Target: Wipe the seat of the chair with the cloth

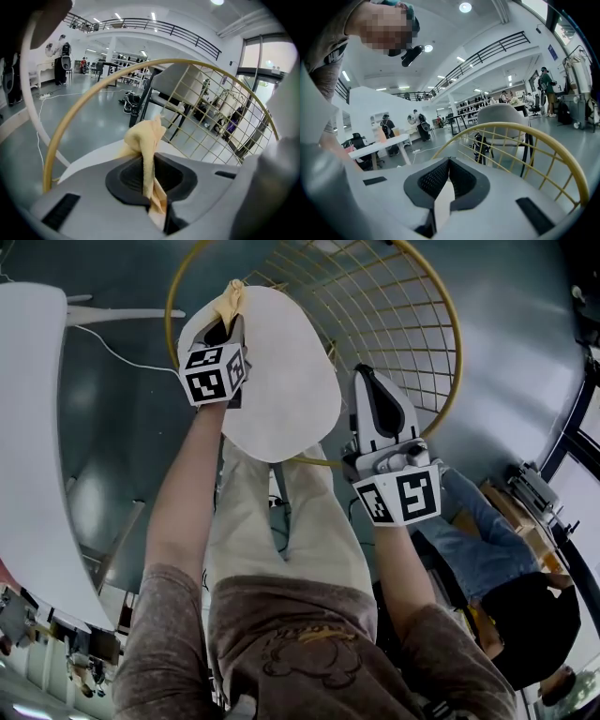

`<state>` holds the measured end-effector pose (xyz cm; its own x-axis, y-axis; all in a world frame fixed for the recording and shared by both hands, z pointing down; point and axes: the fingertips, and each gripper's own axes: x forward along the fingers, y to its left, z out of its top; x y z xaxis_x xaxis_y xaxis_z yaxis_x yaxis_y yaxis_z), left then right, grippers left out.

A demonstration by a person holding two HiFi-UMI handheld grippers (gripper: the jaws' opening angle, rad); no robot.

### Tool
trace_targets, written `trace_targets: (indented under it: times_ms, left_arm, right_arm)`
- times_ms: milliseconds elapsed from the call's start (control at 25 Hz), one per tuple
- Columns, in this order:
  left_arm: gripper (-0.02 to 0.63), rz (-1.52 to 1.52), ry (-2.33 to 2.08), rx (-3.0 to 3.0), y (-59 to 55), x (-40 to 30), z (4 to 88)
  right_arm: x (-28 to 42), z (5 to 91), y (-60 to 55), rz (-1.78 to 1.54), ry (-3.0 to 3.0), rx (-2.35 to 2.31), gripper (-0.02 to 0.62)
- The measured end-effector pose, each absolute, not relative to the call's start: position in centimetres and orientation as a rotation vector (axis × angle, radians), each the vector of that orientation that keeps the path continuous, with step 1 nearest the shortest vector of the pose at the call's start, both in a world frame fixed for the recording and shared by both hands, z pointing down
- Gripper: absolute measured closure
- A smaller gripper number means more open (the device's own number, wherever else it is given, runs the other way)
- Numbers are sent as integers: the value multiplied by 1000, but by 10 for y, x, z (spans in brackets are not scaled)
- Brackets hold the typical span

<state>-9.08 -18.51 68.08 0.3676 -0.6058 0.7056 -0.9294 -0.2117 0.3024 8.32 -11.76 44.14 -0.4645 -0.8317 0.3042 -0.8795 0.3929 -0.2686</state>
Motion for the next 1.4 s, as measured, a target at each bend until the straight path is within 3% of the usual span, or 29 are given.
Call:
trace_targets:
  times_ms: [640,880,1400]
  left_arm:
    - [560,548,-892,2024,-157,36,685]
    - [560,445,-919,2020,-152,9,662]
    - [560,281,-1176,1874,-120,-115,627]
  right_arm:
    - [105,451,-99,639,-2465,1629,571]
    - [104,456,-98,637,-2462,1609,571]
    - [79,458,-103,620,-2481,1571,571]
